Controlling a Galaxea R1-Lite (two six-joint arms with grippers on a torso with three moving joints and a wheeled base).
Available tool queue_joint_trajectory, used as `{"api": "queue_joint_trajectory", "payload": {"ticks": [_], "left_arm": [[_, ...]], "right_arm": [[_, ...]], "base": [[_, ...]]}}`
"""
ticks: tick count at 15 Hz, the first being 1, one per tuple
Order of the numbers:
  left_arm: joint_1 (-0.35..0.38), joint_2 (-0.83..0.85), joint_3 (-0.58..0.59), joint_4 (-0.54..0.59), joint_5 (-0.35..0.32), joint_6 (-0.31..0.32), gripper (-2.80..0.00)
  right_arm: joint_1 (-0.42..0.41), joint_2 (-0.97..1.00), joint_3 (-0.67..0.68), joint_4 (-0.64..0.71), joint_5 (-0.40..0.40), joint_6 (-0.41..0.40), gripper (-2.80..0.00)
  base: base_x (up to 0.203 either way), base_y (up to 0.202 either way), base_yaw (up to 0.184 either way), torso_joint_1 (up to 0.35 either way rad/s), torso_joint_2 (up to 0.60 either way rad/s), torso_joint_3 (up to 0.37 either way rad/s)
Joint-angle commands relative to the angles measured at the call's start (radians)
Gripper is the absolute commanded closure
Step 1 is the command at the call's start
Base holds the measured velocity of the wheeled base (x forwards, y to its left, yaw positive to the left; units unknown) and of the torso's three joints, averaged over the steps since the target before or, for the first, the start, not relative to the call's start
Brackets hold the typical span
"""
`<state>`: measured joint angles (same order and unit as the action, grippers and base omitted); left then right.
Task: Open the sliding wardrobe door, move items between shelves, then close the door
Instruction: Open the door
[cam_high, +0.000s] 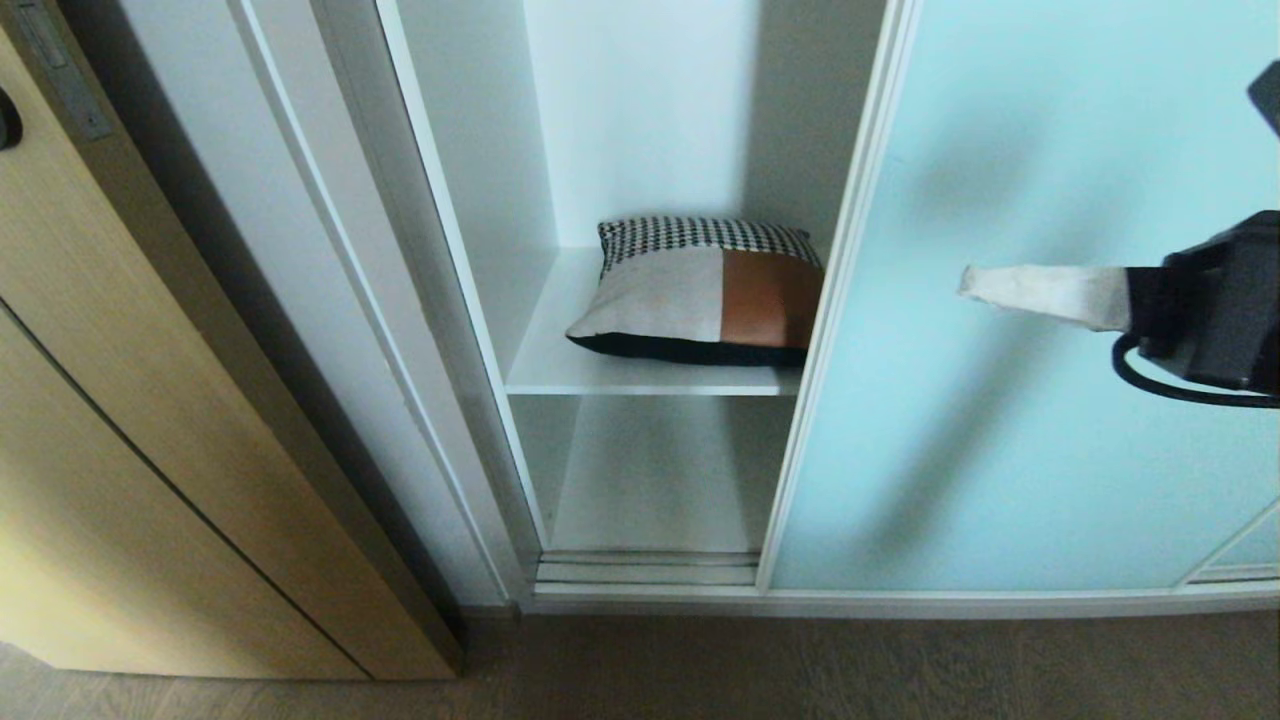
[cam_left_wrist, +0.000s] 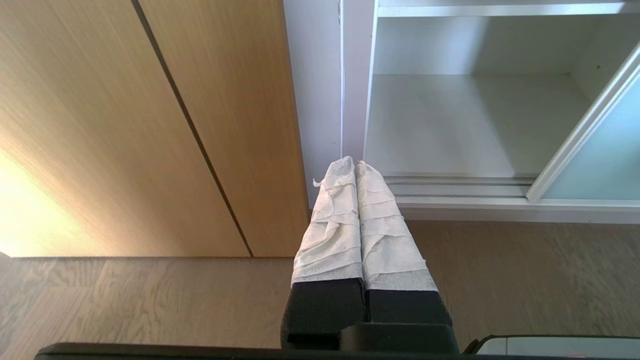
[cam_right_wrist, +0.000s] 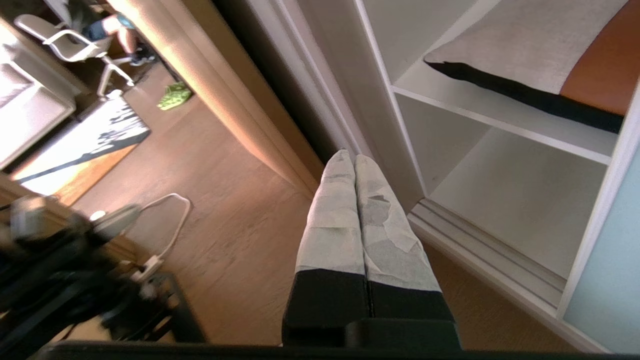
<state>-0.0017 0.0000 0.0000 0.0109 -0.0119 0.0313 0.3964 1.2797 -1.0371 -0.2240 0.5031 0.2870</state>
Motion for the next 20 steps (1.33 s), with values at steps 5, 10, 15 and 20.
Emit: {"api": "queue_joint_trajectory", "payload": {"ticks": [5, 10, 15, 20], "left_arm": [[0.0, 0.002, 0.002, 0.0, 0.0, 0.001, 0.0], [0.0, 0.002, 0.002, 0.0, 0.0, 0.001, 0.0], [0.0, 0.002, 0.002, 0.0, 0.0, 0.001, 0.0], [0.0, 0.002, 0.002, 0.0, 0.0, 0.001, 0.0]], "right_arm": [[0.151, 0.172, -0.054, -0.096, -0.243, -0.002, 0.0], [0.23, 0.285, -0.126, -0.102, -0.463, -0.005, 0.0], [0.236, 0.392, -0.168, -0.207, -0.653, -0.009, 0.0], [0.232, 0.487, -0.249, -0.254, -0.78, -0.012, 0.0]], "base": [[0.0, 0.0, 0.0, 0.0, 0.0, 0.0], [0.0, 0.0, 0.0, 0.0, 0.0, 0.0], [0.0, 0.0, 0.0, 0.0, 0.0, 0.0], [0.0, 0.0, 0.0, 0.0, 0.0, 0.0]]}}
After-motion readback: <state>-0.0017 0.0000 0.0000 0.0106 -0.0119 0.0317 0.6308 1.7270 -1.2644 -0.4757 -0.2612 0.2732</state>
